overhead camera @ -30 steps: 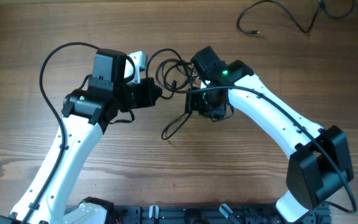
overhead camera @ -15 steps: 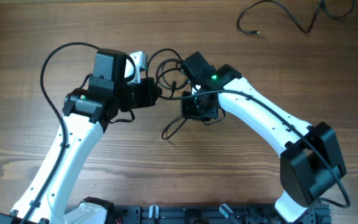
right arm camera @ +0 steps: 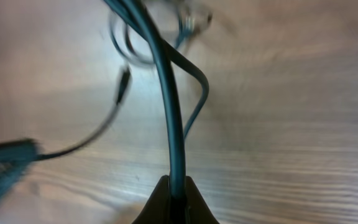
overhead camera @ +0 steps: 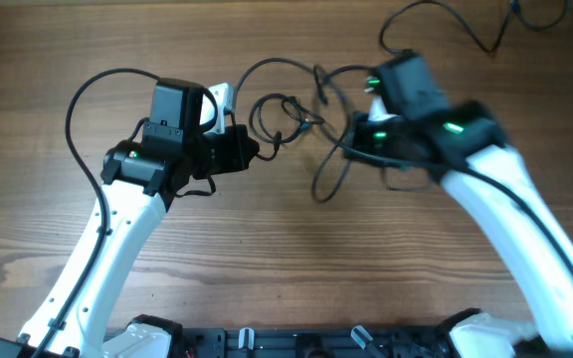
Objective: Untangle cables
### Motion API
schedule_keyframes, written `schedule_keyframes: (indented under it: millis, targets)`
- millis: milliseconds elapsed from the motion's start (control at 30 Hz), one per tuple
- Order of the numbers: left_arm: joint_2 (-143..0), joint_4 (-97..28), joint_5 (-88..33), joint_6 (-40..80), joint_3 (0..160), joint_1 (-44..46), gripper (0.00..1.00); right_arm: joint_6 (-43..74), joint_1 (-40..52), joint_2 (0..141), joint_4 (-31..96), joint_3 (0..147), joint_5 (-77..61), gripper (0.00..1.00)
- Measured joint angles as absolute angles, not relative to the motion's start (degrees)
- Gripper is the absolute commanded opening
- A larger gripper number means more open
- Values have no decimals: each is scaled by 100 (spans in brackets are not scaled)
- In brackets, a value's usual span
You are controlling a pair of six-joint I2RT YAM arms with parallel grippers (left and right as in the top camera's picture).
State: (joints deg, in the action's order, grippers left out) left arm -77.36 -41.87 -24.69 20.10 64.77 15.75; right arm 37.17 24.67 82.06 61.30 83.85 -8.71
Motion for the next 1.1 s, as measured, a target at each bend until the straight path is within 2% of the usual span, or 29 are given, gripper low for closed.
schedule_keyframes:
  millis: [200,367,433,567,600,700,833,933,1033,1100]
  targets:
    - [-7736,-4261,-2473,2010,6477,1577,4,3964,1793,6702,6130,8401,711,4]
    - [-7736,-4250,-2626,2008,6477,1662,4,4071,1785,6189,6139,8401,1739,5]
    - [-7736,-4239,-2694,2010,6477,1684,4,4077,1785,6184,6176,8401,1988,14]
    - [-7736,-4309,-2676,2036,6477,1682,4,4154,1778,6252,6259,8401,2320,39]
    - [-7736,-4318,-2650,2051,6477,1678,4,4156,1778,6318,6300,8401,2318,49]
    - [-7736,-4329,-2617,2069,6477,1643,4,4171,1752,6604,6412,8405,2150,64]
    - [-7736,-4372,-2615,2095,6477,1634,4,4018,1752,6958,6451,8405,1953,67]
    - [-7736,-4412,-2598,2095,6477,1634,4,4073,1750,7146,6705,8405,2272,73]
    - [-7736,-4416,-2596,2097,6477,1634,4,4250,1741,7288,6886,8405,2578,85]
    - [-7736,-4416,-2596,2097,6477,1634,4,4219,1734,7397,6884,8405,2418,88]
